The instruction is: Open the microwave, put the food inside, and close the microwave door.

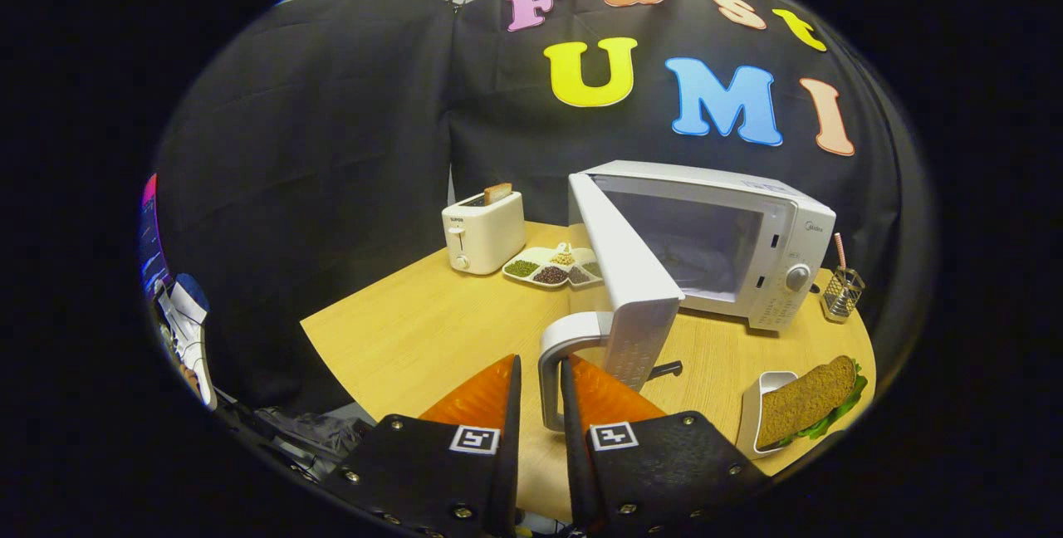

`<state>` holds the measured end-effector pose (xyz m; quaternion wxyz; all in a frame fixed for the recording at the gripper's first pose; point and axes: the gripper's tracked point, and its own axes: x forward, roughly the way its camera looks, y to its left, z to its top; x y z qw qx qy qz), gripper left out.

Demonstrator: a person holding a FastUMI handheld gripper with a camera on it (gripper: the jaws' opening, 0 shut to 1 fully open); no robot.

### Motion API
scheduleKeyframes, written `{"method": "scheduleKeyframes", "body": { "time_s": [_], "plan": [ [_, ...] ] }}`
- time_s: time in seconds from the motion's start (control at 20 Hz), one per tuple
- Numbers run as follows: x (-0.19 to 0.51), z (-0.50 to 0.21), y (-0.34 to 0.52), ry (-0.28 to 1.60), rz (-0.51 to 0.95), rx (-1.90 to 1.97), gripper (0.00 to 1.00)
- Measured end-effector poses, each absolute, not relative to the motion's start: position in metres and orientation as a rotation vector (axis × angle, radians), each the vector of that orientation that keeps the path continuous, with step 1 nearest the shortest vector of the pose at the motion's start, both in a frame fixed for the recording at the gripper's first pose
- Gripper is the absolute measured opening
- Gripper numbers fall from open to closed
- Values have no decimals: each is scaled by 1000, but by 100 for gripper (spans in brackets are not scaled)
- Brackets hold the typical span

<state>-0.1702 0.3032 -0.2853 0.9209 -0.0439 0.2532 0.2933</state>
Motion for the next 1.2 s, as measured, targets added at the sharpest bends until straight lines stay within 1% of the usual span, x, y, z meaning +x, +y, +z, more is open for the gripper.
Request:
{"method": "scheduleKeyframes", "body": {
  "time_s": [0.25,0.45,0.95,1.15,1.2],
  "plan": [
    [-184,-287,334,517,653,-117,26],
    [-198,-288,367,505,755,-138,19],
    [-215,-290,450,459,1014,-157,20],
    [-222,-279,459,482,1132,-114,19],
    [-226,-274,458,479,1161,-115,23]
  ]
}}
